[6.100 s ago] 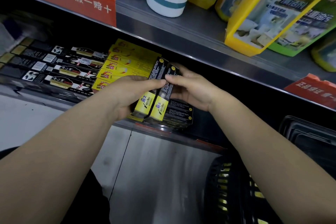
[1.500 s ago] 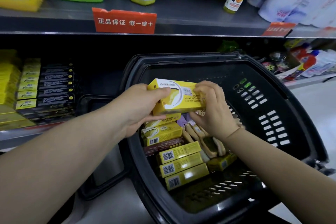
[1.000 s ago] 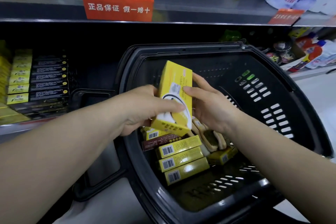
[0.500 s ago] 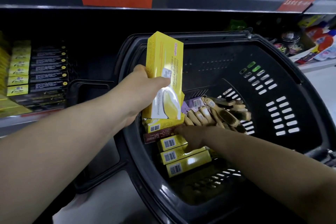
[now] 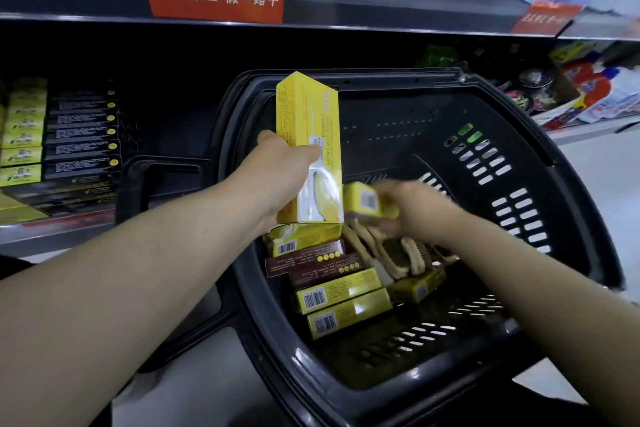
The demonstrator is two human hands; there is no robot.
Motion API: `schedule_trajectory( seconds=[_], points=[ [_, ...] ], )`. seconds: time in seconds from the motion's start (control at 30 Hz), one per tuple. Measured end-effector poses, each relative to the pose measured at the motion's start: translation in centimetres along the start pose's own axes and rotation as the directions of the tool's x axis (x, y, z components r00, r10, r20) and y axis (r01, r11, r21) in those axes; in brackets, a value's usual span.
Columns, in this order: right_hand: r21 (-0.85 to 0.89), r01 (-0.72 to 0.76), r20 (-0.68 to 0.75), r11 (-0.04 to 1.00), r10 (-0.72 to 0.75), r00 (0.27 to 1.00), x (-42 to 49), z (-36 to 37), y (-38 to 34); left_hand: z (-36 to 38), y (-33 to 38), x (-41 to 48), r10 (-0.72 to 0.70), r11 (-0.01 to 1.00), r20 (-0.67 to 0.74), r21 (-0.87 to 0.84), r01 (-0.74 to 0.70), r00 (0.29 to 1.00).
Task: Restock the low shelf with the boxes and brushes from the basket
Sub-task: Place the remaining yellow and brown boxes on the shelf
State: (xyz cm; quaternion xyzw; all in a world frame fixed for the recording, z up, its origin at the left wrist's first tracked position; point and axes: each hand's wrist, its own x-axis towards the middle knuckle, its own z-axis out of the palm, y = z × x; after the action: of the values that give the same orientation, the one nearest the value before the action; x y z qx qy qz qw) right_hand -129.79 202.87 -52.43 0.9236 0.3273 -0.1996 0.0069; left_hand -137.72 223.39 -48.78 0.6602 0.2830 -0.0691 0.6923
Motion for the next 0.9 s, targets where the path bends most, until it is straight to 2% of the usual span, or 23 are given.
schedule_trajectory(
  seconds=[0.03, 0.1, 0.17, 0.23, 0.33, 0.4, 0.47, 0.57, 0.67, 0.7, 0.77, 0.8, 0.83, 0.9],
  points=[
    [0.100, 0.004, -0.153, 0.995, 0.011, 0.988, -0.9, -1.4, 0.5, 0.0, 0.0, 0.0, -0.010, 1.000, -0.006, -0.007, 0.010, 1.000],
    [0.230, 0.172, -0.452, 0.958, -0.052, 0.891, -2.5, -3.0, 1.0, 0.1, -0.1, 0.0, -0.053, 0.997, 0.005, -0.053, 0.053, 0.999],
    [0.220, 0.341, -0.616, 0.914, -0.141, 0.775, -3.5, -3.3, 0.5, 0.4, 0.0, -0.2, -0.102, 0.981, 0.074, -0.160, 0.113, 0.992],
    [0.125, 0.430, -0.696, 0.894, -0.229, 0.680, -3.7, -2.7, -0.2, 0.8, 0.0, -0.4, -0.130, 0.957, 0.142, -0.242, 0.162, 0.981],
    [-0.044, 0.506, -0.759, 0.861, -0.358, 0.544, -3.3, -1.4, -0.8, 1.2, -0.2, -0.5, -0.167, 0.938, 0.169, -0.275, 0.209, 0.971],
    [-0.049, 0.543, -0.783, 0.838, -0.370, 0.500, -3.1, -0.7, -0.8, 1.3, -0.4, -0.6, -0.175, 0.929, 0.234, -0.284, 0.239, 0.956],
    [-0.015, 0.574, -0.794, 0.819, -0.359, 0.491, -2.8, -0.2, -0.9, 1.4, -0.6, -0.7, -0.163, 0.937, 0.330, -0.243, 0.251, 0.930],
    [0.025, 0.598, -0.785, 0.801, -0.355, 0.508, -2.5, 0.0, -1.2, 1.8, -0.9, -1.0, -0.149, 0.956, 0.417, -0.172, 0.239, 0.897],
    [0.001, 0.578, -0.759, 0.816, -0.376, 0.532, -2.5, -0.2, -1.2, 2.3, -0.9, -1.1, -0.160, 0.958, 0.393, -0.162, 0.239, 0.906],
    [0.035, 0.547, -0.737, 0.837, -0.348, 0.580, -2.5, -0.4, -1.1, 2.4, -0.9, -1.1, -0.164, 0.957, 0.364, -0.168, 0.238, 0.917],
    [0.318, 0.420, -0.625, 0.850, -0.145, 0.767, -2.4, -0.7, -0.9, 2.5, -1.0, -0.9, -0.166, 0.969, 0.269, -0.135, 0.208, 0.949],
    [0.513, 0.309, -0.505, 0.801, -0.009, 0.863, -2.4, -1.0, -0.8, 2.5, -1.1, -0.8, -0.159, 0.980, 0.195, -0.087, 0.179, 0.968],
    [0.682, 0.185, -0.354, 0.707, 0.099, 0.930, -2.3, -1.3, -0.8, 2.5, -1.2, -0.5, -0.140, 0.989, 0.117, -0.026, 0.144, 0.983],
    [0.868, -0.009, -0.076, 0.496, 0.151, 0.986, -1.8, -1.3, -0.3, 2.4, -1.5, -0.2, -0.092, 0.994, 0.027, 0.059, 0.090, 0.995]
  ],
)
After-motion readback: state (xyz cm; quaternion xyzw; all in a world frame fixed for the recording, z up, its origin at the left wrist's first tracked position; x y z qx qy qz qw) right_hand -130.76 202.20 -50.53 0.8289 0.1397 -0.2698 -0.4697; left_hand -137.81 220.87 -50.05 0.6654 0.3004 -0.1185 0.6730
